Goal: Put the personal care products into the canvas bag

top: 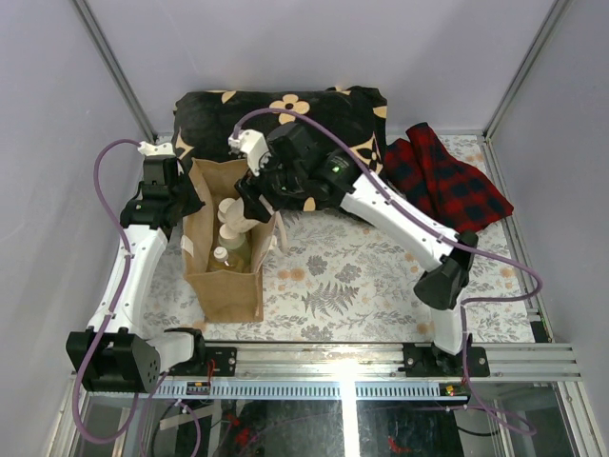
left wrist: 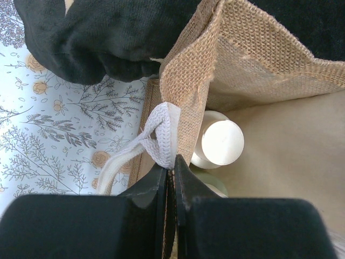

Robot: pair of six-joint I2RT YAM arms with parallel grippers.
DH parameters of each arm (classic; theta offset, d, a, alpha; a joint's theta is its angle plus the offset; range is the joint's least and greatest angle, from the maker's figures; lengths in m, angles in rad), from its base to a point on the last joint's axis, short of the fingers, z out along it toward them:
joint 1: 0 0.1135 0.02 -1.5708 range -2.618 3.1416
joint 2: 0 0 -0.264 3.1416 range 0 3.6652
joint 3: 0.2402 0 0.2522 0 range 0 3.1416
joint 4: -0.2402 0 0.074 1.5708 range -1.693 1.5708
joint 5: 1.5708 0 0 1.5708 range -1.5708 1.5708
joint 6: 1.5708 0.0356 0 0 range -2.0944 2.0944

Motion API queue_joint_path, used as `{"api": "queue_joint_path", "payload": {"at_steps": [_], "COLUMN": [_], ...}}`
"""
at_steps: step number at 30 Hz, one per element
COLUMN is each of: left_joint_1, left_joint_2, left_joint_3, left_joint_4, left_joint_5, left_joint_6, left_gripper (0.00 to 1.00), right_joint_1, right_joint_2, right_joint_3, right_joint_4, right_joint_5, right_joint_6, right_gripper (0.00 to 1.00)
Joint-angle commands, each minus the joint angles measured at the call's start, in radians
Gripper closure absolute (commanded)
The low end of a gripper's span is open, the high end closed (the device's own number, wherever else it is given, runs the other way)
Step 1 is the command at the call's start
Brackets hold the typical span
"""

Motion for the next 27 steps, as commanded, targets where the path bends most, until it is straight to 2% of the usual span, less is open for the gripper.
{"api": "queue_joint_path", "payload": {"at_steps": [1, 14, 27], "left_joint_1": [0.0, 0.0, 0.0], "left_joint_2": [0.003, 0.009, 0.015], "left_joint_3": [-0.014, -0.006, -0.005], "left_joint_4": [0.086, 0.082, 0.083], "left_joint_5": [0.011, 0.008, 0.007], "left_joint_6": [-0.013, -0.01, -0.009], "left_gripper": [1.0, 1.0, 1.0], "right_joint_1": [0.024, 0.059, 0.066], "right_joint_2": [-0.009, 0.054, -0.013], "right_joint_3": [0.086, 0.143, 0.089], "right_joint_4": [0.086, 0.025, 0.061], "right_joint_5": [0.014, 0.093, -0.146], "right_joint_6": [-0.024, -0.075, -0.053], "right_gripper": [0.79, 0.79, 0.78]}}
